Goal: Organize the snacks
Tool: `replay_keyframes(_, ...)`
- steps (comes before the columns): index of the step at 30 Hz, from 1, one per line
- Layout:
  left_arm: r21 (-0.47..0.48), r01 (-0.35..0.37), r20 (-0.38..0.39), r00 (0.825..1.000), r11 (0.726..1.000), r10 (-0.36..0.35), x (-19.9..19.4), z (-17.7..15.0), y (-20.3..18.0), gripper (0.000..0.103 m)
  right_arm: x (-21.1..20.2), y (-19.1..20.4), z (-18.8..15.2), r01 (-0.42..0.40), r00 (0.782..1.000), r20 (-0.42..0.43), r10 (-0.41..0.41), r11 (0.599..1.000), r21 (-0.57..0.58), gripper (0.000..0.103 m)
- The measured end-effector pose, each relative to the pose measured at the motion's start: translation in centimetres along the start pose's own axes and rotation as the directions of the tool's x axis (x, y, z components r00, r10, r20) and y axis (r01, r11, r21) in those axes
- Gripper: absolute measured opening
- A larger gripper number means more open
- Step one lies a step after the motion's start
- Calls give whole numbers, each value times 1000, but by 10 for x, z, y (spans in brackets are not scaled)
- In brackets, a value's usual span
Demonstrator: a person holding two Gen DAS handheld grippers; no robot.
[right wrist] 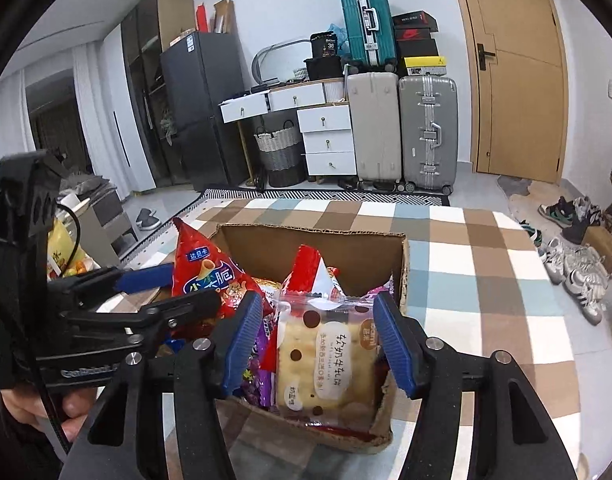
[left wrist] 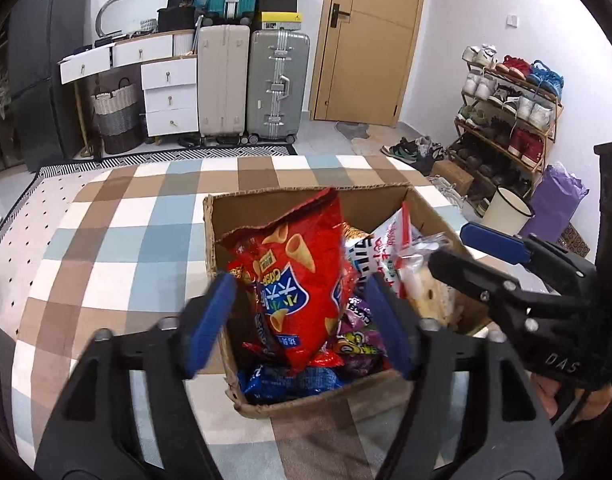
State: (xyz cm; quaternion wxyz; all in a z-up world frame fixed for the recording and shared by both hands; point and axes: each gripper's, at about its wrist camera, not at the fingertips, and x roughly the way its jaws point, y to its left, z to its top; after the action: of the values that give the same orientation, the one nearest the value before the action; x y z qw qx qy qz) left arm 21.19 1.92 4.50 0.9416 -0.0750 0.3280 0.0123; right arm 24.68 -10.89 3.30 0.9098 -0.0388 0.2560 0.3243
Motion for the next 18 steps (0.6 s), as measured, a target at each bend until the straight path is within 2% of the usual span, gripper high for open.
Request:
replay_keyframes(2, 0, -42, 24, 999, 999, 42, -9, -1, -1, 86, -5, 2, 0, 12, 1000, 8, -12, 1000, -22, 72)
replay_keyframes(4, 5, -39, 37, 999, 999, 39, -17, -1, -2, 90, -13, 2, -1, 16, 1000, 24, -15, 999, -31, 89)
replay_keyframes(6, -11, -36, 38, 999, 999, 36, -25, -3, 0, 102, -22, 0, -3, 11, 999, 53, -10, 1000, -20, 96)
replay_keyframes(7, -17, -42, 52, 998, 999, 43, -30, -4, 1, 102, -27, -1, -5, 4, 998, 62, -3, 1000, -11, 101)
replay_keyframes(11, -5, -45, 71, 996, 999, 45, -46, -13, 2, 102, -43, -3, -14, -30, 996, 86, 29, 999, 11, 102)
replay_keyframes(18, 33, -67, 118, 991, 997, 63, -71, -40, -4, 102, -68, 2, -38, -28, 989, 146, 28, 1000, -2, 102)
